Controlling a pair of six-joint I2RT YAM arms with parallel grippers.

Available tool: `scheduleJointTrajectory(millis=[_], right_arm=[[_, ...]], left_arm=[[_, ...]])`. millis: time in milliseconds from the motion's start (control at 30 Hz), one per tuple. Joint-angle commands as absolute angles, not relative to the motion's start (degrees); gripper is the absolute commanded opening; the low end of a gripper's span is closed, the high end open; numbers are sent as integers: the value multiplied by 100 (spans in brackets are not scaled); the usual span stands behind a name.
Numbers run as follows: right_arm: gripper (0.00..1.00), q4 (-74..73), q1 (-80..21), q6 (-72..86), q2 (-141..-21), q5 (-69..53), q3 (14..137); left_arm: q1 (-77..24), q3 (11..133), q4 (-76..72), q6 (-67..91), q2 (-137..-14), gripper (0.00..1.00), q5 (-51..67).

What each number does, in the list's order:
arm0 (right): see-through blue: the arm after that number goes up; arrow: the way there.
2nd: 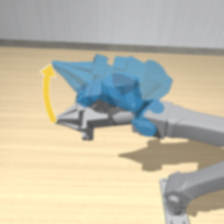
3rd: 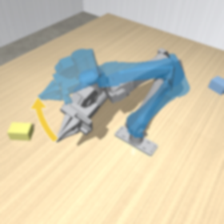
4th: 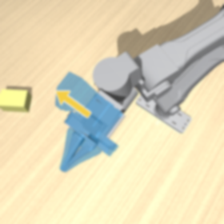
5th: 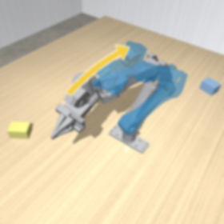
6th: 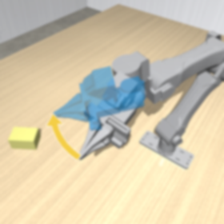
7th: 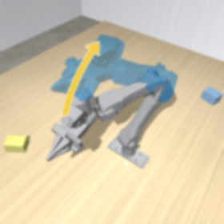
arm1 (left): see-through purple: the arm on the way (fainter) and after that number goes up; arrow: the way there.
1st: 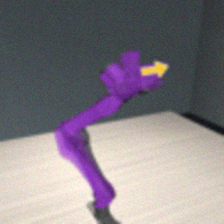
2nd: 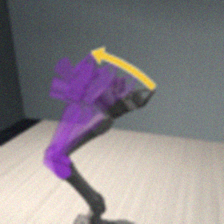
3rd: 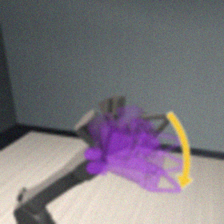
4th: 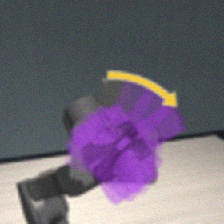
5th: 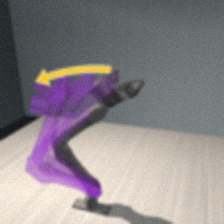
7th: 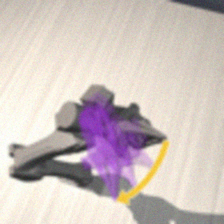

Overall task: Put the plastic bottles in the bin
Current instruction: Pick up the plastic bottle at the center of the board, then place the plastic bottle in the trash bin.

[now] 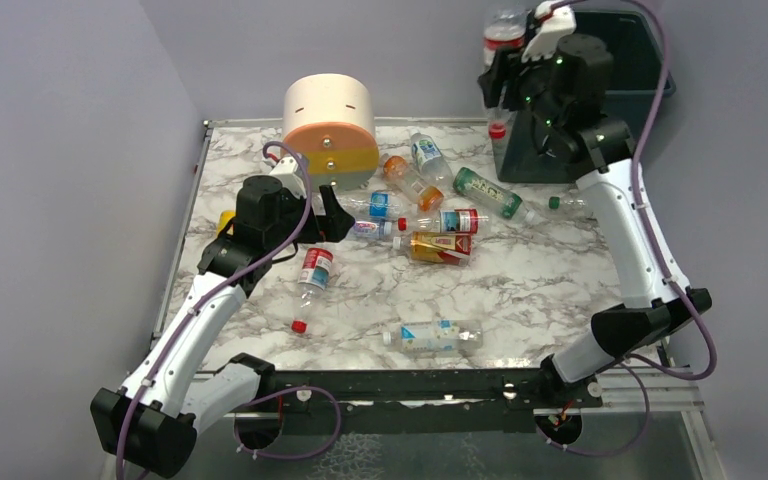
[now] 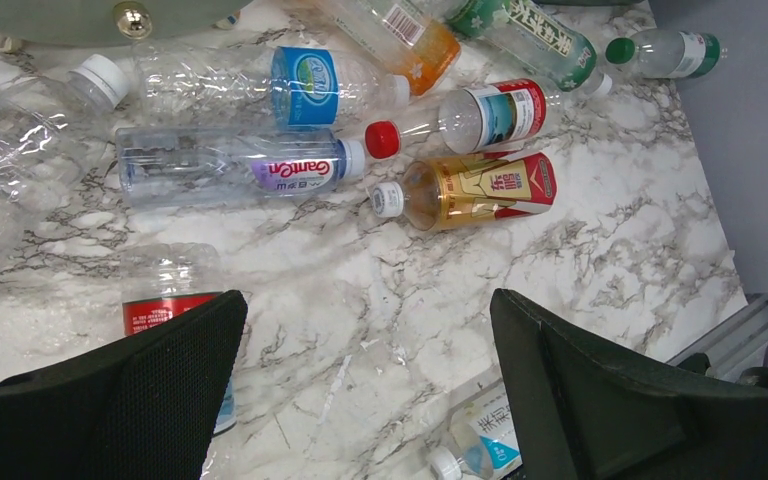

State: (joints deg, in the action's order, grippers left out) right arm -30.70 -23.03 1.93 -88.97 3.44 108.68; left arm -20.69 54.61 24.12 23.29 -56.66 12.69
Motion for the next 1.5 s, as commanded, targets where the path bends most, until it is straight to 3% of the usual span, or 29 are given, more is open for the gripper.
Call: scheduleJointTrajectory(millis=[0, 567, 800, 933, 1100, 1467], right_arm=[[65, -2838, -1726, 367, -9158, 67, 11674], [66, -1108, 569, 2150, -10523, -1169, 12832], [70, -1275, 598, 2197, -11333, -1301, 13563], [82, -1395, 598, 2200, -11468, -1310, 13461], [89, -1454, 598, 2223, -11265, -1517, 12991], [91, -1781, -18, 1647, -10145, -1620, 11871]], left_arm=[[-2050, 5349, 2488, 2323, -5538, 99, 1458], [-2050, 5382, 2528, 2397, -5538, 99, 1643], [-2054, 5442, 2570, 2393, -5586, 99, 1652], [-2048, 5491, 2586, 2354, -5620, 99, 1635], [-2054, 5536, 2594, 2333, -5669, 99, 1635], [-2048, 5532, 2577, 2311, -5731, 99, 1597]])
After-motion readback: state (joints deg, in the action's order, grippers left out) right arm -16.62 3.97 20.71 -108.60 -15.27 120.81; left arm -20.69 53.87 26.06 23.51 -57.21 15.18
